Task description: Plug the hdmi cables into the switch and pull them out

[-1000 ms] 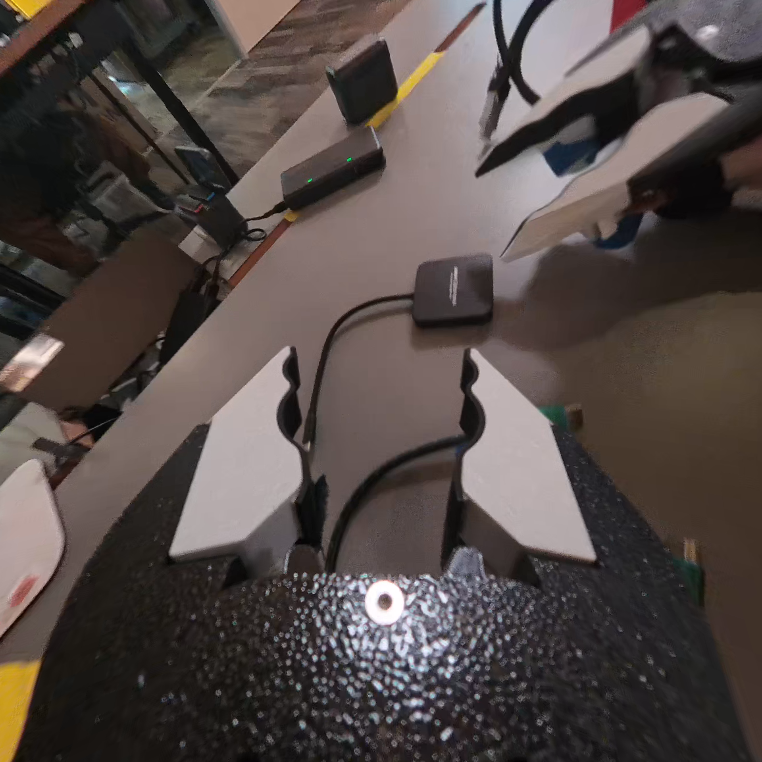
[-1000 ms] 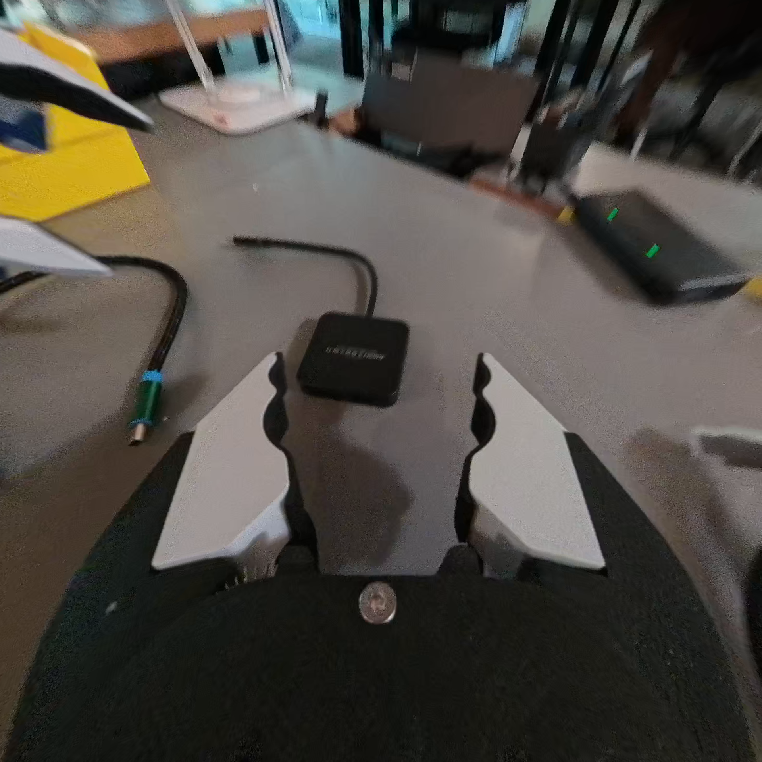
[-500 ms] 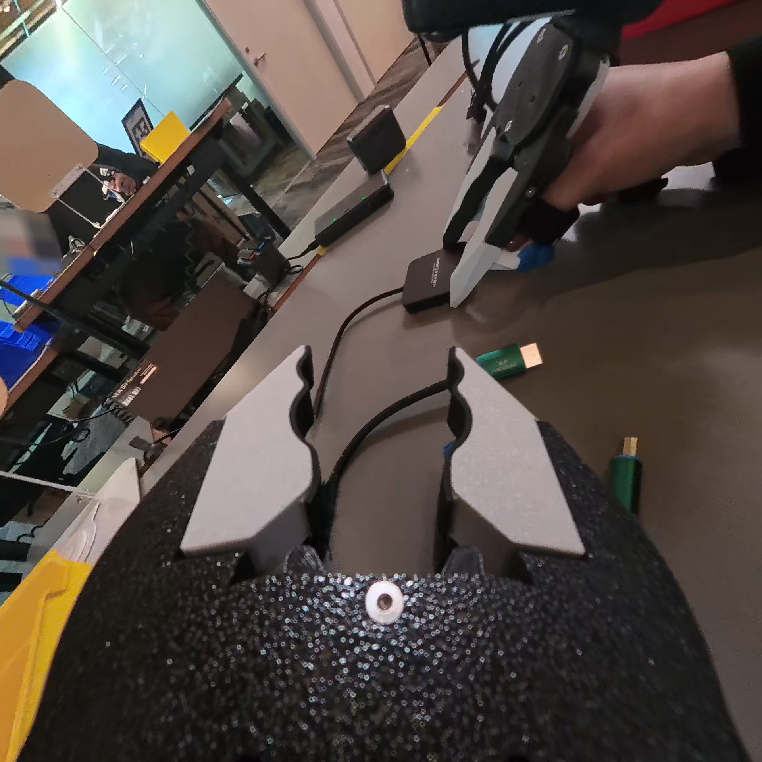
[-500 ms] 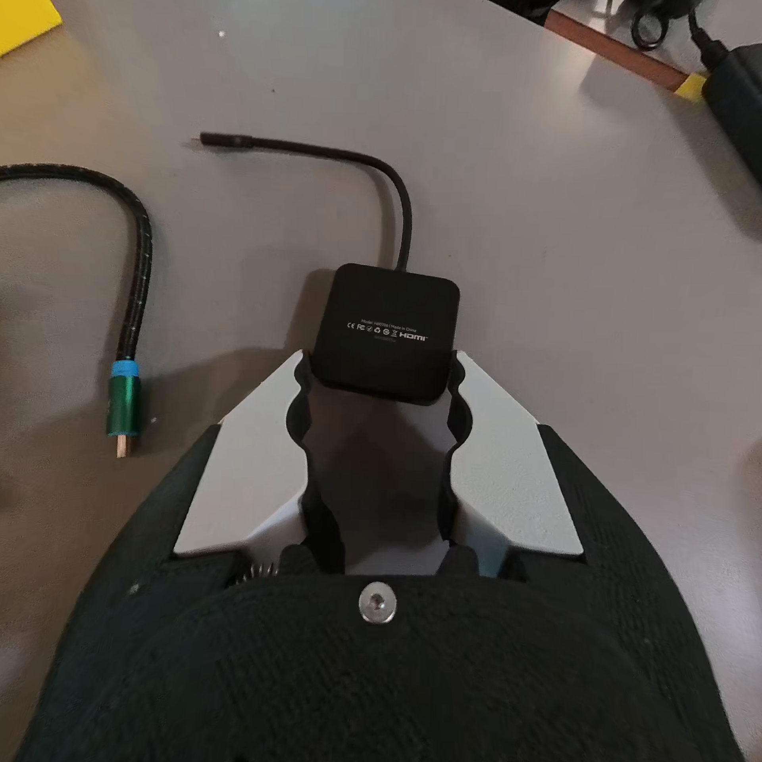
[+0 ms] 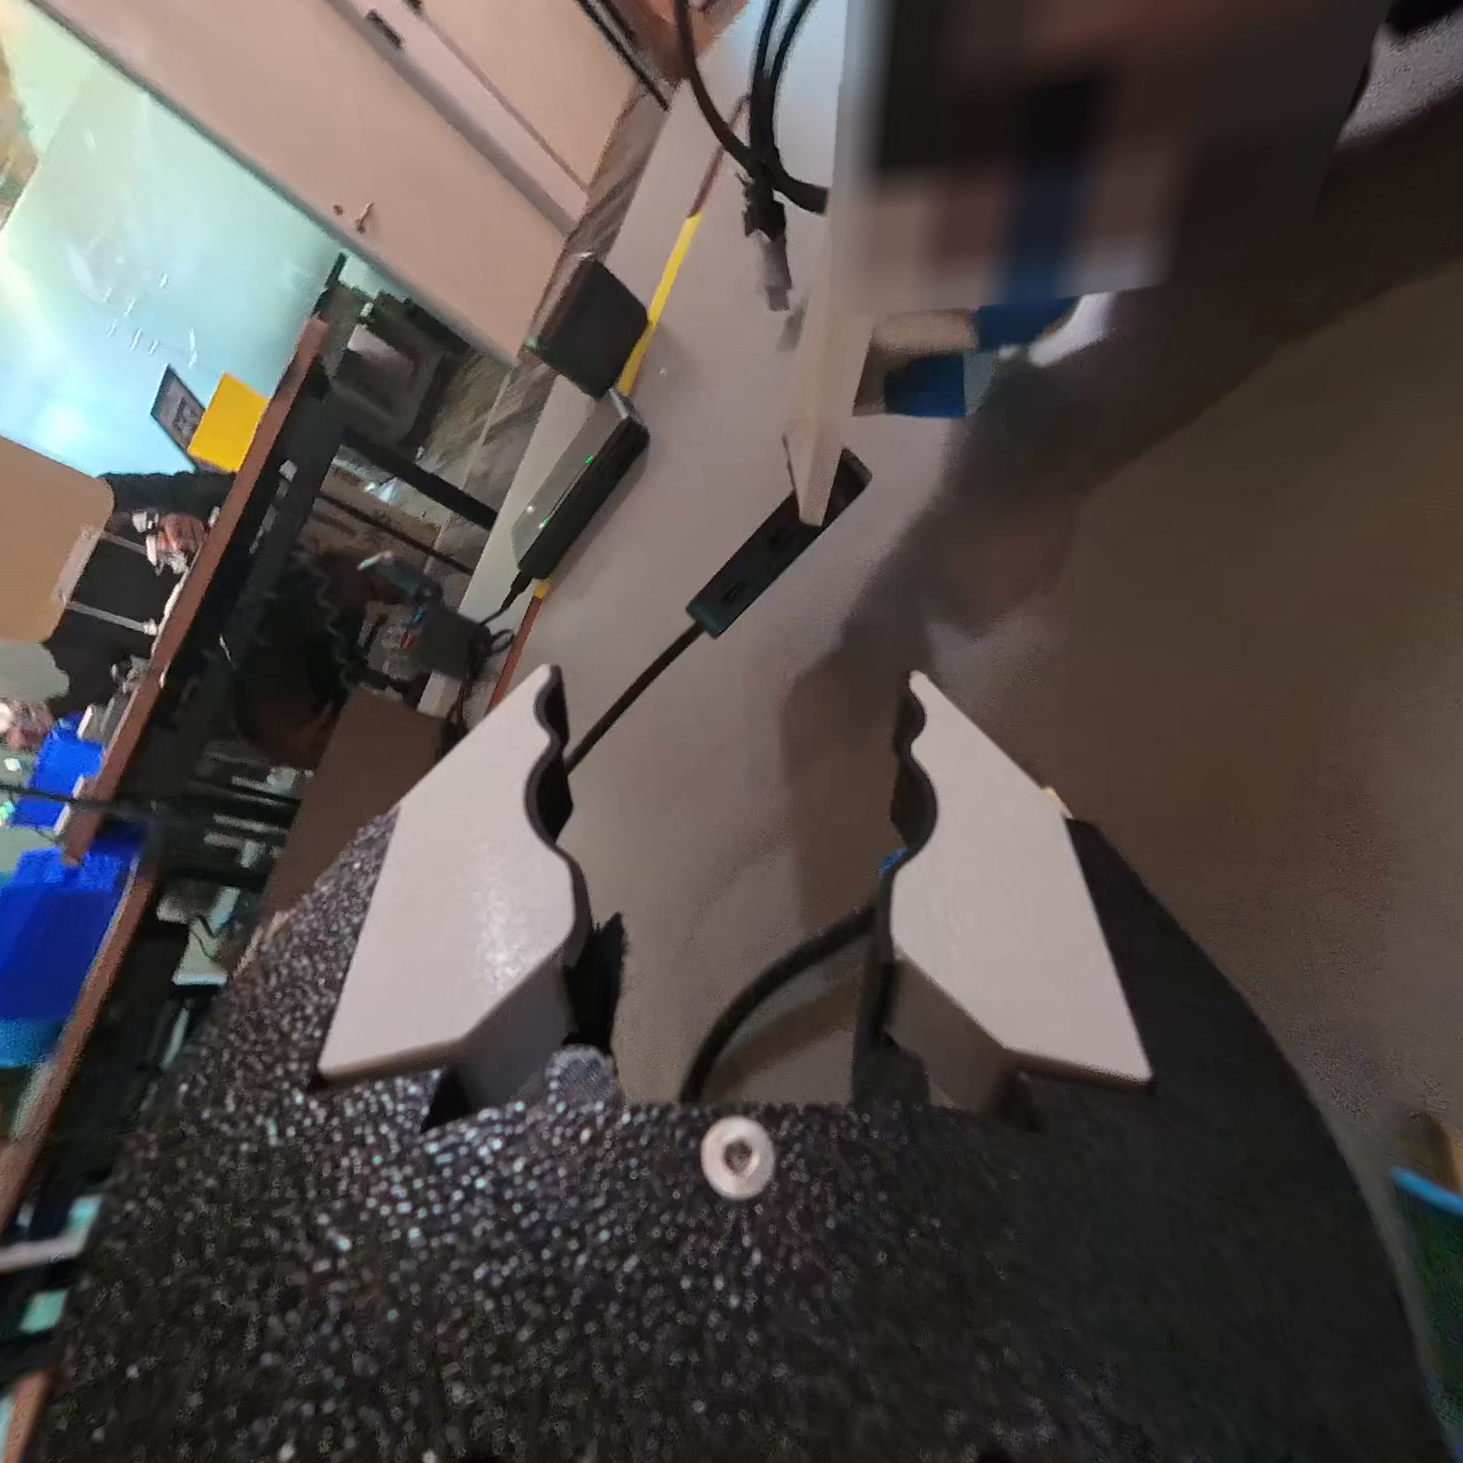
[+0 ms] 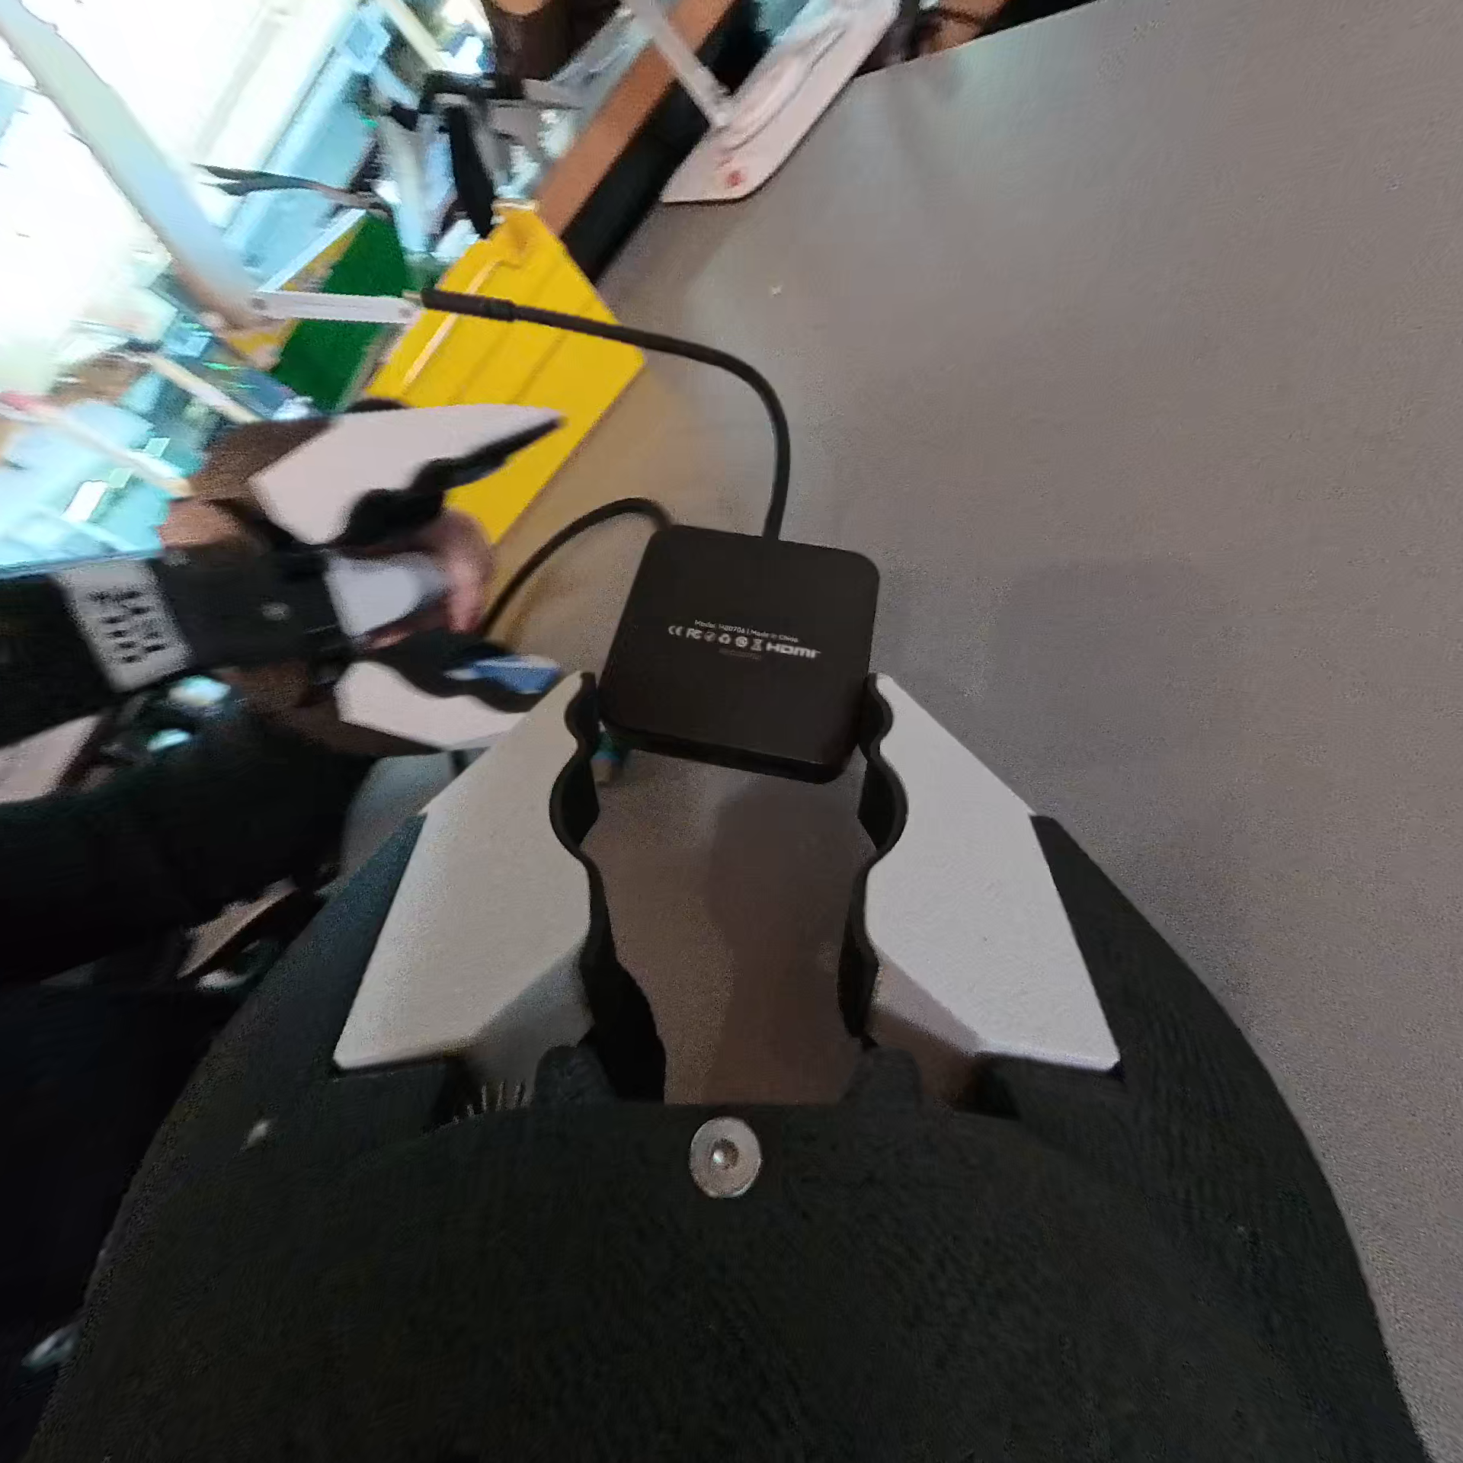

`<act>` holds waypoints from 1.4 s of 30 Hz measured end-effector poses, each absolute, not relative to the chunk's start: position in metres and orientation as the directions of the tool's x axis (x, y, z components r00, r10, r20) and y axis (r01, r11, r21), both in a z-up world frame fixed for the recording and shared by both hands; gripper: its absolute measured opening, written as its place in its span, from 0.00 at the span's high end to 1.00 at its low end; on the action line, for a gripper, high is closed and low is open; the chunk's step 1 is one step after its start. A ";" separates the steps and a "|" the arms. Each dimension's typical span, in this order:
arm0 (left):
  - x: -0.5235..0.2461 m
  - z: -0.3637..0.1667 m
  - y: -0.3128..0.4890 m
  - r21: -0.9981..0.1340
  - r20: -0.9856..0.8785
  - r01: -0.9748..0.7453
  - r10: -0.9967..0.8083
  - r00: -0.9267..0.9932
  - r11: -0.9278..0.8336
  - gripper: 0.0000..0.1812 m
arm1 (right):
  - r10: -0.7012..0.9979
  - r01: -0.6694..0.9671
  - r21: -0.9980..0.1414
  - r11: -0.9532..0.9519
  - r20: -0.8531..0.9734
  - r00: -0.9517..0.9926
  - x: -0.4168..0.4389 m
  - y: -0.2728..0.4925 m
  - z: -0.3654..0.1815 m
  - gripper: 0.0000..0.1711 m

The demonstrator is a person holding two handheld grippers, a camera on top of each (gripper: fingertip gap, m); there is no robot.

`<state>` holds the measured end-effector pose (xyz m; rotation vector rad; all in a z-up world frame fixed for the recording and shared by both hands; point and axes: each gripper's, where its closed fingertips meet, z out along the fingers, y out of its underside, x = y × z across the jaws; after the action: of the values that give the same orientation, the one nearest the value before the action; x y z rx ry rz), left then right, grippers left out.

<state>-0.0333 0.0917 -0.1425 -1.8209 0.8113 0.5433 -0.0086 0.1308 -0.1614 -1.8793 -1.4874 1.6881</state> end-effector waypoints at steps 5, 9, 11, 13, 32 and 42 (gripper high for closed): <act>-0.019 -0.167 0.120 -0.503 -0.742 -0.844 -0.408 0.532 -0.185 0.59 | 0.620 0.601 -0.650 -0.465 -0.724 -0.302 0.007 0.109 -0.155 0.62; -0.002 -0.159 0.116 -0.440 -0.813 -0.897 -0.404 0.419 -0.046 0.85 | 0.582 0.619 -0.670 -0.410 -0.715 -0.387 0.016 0.097 -0.149 0.62; -0.001 -0.156 0.110 -0.452 -0.806 -0.892 -0.412 0.424 -0.033 0.89 | 0.597 0.574 -0.709 -0.409 -0.684 -0.419 0.013 0.097 -0.141 0.62; -0.004 -0.151 0.104 -0.496 -0.783 -0.866 -0.400 0.475 -0.058 0.93 | 0.618 0.494 -0.754 -0.433 -0.647 -0.447 0.007 0.100 -0.128 0.63; -0.115 -0.100 -0.023 -0.550 -0.787 -0.698 0.003 0.617 -0.458 0.93 | 0.871 0.667 -0.744 0.030 -0.308 -0.383 -0.028 0.029 -0.195 0.82; -0.106 -0.109 -0.017 -0.642 -0.715 -0.623 0.055 0.697 -0.448 0.94 | 0.975 0.659 -0.738 -0.148 -0.221 -0.028 -0.013 0.103 -0.193 0.94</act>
<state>-0.1063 -0.0169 -0.1087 -1.8881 0.4425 0.8343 -0.0130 0.1027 -0.1931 -1.8382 -1.7078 1.0165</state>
